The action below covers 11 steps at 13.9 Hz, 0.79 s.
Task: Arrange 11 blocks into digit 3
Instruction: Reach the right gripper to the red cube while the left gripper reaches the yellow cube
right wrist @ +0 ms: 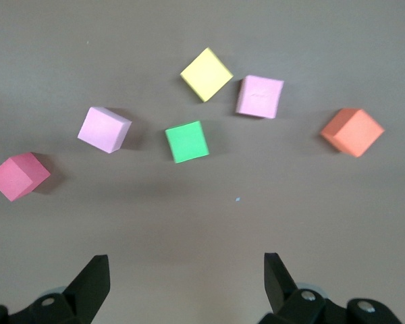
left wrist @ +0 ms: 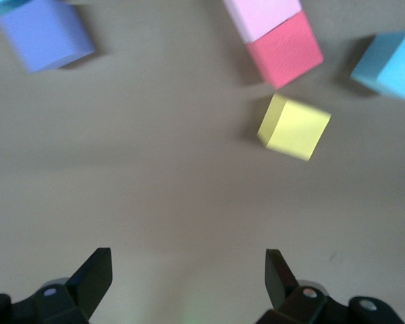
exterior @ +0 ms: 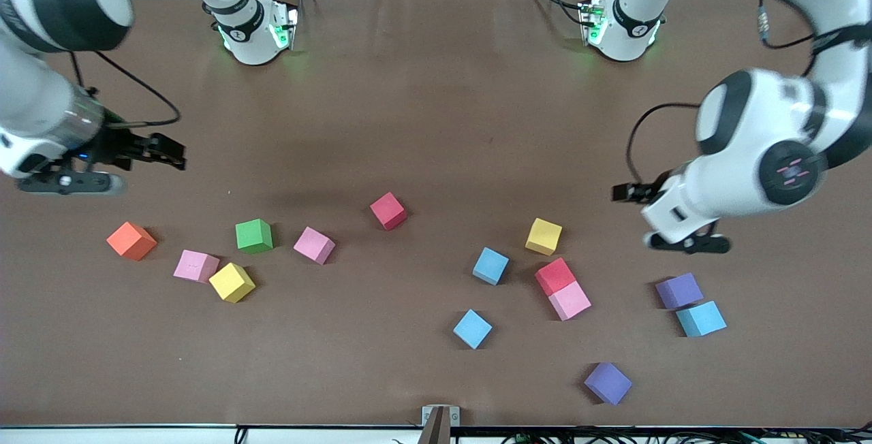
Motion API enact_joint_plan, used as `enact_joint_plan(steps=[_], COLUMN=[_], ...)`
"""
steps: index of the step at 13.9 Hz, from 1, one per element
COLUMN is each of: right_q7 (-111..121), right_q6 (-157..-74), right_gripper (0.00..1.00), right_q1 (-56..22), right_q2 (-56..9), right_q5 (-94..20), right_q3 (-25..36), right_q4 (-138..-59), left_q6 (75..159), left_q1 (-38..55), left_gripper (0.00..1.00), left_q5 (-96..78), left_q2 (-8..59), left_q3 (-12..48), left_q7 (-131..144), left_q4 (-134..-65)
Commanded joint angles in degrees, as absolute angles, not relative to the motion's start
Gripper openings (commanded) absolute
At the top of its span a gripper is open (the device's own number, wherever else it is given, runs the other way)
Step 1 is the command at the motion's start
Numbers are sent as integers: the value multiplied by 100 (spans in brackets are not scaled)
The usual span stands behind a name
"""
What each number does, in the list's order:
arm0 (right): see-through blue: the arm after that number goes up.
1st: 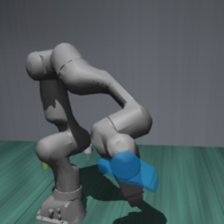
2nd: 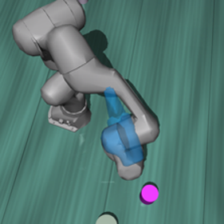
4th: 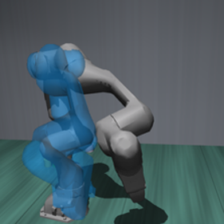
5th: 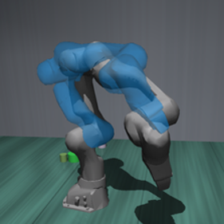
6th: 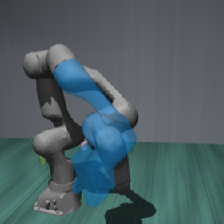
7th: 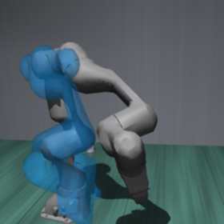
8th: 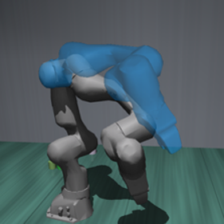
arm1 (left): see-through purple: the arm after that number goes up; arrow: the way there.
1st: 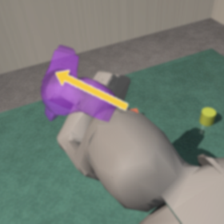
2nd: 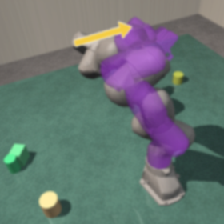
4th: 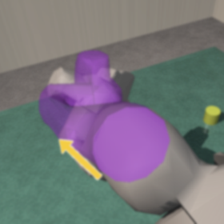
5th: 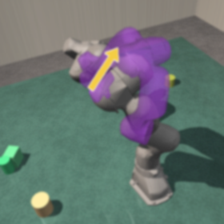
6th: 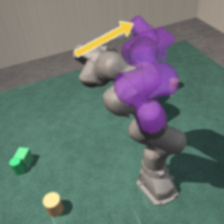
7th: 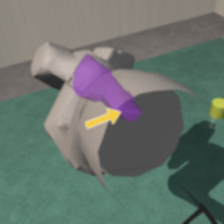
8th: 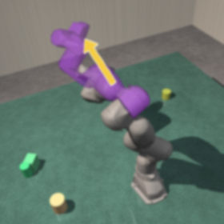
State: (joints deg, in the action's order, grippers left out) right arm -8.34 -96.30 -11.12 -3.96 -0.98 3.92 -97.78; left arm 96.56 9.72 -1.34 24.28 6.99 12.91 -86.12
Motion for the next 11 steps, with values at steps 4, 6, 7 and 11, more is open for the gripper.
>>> enact_joint_plan(steps=[4, 6, 7, 11], right_q7=[-3300, -4136, -4488, -5674], right_q6=[-10185, -10492, -10651, -11537], right_gripper=[100, 100, 100, 100], right_q1=[-2151, -2512, -2670, -3198], right_q2=[-1211, -1607, -1809, -2644], right_q5=[-79, -306, -508, -1062], right_q3=[413, 413, 413, 413], right_q4=[-10020, -10020, -10011, -9958], left_q6=[11186, 11661, 11898, 12366], left_q1=[1634, 1731, 1810, 1960], left_gripper=[100, 100, 100, 100], left_q5=[-97, 175, 254, 509], left_q2=[3268, 3479, 3611, 3876], left_q3=[668, 677, 677, 677], left_q7=[2153, 2311, 2425, 2654], left_q4=[-8806, -8886, -8886, -8903])
